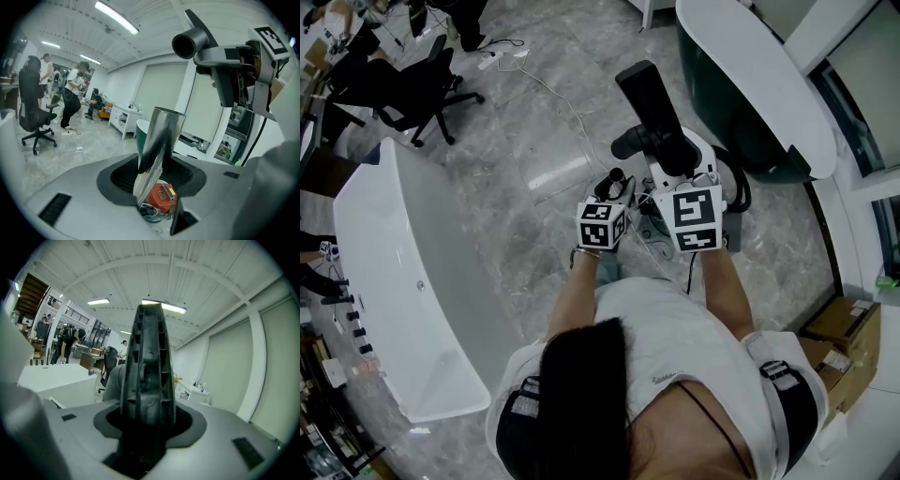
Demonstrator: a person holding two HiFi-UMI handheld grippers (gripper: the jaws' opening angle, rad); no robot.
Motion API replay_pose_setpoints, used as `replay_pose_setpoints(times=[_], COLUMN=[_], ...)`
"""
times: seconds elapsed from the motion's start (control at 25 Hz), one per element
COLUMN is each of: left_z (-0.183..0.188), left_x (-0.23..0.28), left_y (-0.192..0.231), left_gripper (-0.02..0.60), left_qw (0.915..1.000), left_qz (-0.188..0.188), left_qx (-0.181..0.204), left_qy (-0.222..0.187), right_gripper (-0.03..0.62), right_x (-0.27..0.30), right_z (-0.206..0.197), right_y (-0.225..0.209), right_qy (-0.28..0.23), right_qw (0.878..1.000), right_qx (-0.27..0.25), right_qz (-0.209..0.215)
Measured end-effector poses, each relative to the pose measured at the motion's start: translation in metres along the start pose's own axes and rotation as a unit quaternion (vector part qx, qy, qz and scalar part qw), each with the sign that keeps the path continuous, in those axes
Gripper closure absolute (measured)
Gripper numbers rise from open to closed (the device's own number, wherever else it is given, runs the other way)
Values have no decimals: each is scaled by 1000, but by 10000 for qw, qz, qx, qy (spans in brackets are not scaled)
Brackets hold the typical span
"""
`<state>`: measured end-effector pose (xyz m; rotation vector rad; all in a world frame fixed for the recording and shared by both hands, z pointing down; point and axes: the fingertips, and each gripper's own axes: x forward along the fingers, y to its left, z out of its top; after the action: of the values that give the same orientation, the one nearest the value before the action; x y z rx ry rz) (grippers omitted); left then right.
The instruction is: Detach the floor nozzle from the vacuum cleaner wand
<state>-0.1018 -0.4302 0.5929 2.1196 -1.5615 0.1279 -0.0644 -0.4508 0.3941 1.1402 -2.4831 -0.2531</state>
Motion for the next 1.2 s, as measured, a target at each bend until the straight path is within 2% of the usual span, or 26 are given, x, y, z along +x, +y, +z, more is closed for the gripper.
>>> replay_pose_setpoints(times=[0.4,0.64,1.0,1.2], left_z=[6,10,14,20], left_x=[-1,-7,-29,-47], left_y=[1,-1,-8,-10], left_gripper=[403,402,399,382], left_qw=[9997,9994,9987,9982], left_qz=[149,185,261,353], left_qx=[196,264,375,203], left_qy=[-28,-142,-226,-436], right_gripper=[379,379,379,379], right_x=[-11,-17,-27,-32], right_z=[-13,-25,-32,-42], right_y=[-19,-21,-21,-20], right_qy=[-50,-41,-97,-20], right_qw=[9952,9907,9875,9872], right_qx=[965,1357,1573,1592], right_qz=[-155,-59,-27,-43])
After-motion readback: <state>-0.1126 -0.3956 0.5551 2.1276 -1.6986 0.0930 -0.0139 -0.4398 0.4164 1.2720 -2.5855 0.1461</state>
